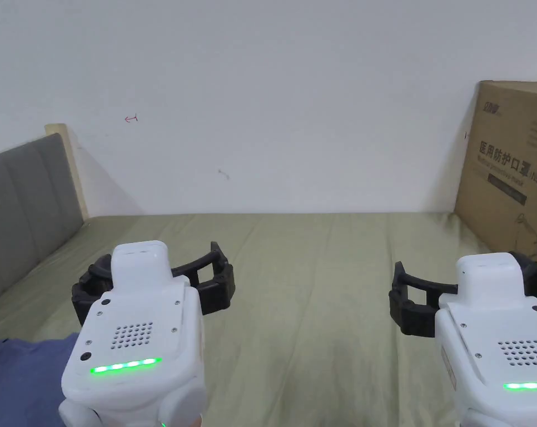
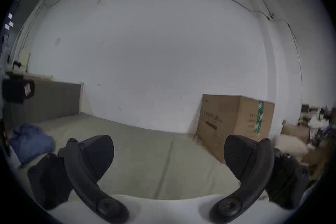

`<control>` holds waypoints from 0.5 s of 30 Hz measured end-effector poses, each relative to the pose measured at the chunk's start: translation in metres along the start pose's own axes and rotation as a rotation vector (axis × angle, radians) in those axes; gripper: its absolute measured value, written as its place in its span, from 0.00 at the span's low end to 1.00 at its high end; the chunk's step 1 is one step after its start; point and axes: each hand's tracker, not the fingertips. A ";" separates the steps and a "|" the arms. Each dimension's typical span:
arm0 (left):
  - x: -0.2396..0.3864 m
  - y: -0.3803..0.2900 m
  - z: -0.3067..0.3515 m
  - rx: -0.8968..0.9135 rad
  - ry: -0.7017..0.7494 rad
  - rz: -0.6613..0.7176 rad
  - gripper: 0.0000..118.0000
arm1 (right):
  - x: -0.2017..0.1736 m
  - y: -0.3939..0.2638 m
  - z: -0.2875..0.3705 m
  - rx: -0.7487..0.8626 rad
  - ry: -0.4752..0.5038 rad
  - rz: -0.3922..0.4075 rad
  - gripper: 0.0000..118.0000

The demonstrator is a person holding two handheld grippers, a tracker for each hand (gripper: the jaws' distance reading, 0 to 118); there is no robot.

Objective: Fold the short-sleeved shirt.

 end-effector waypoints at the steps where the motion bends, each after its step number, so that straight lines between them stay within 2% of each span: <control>1: 0.003 -0.002 0.001 0.008 -0.008 -0.038 1.00 | 0.000 -0.002 0.001 -0.004 0.026 -0.052 1.00; 5: 0.017 -0.006 0.009 0.039 -0.072 -0.147 1.00 | 0.006 -0.002 0.000 -0.033 0.035 -0.109 1.00; 9: 0.031 -0.008 0.009 -0.013 -0.119 -0.240 1.00 | 0.009 -0.003 0.001 -0.031 0.018 -0.117 1.00; 15: 0.034 -0.009 0.010 -0.034 -0.153 -0.191 1.00 | 0.018 -0.005 0.002 -0.056 -0.024 -0.141 1.00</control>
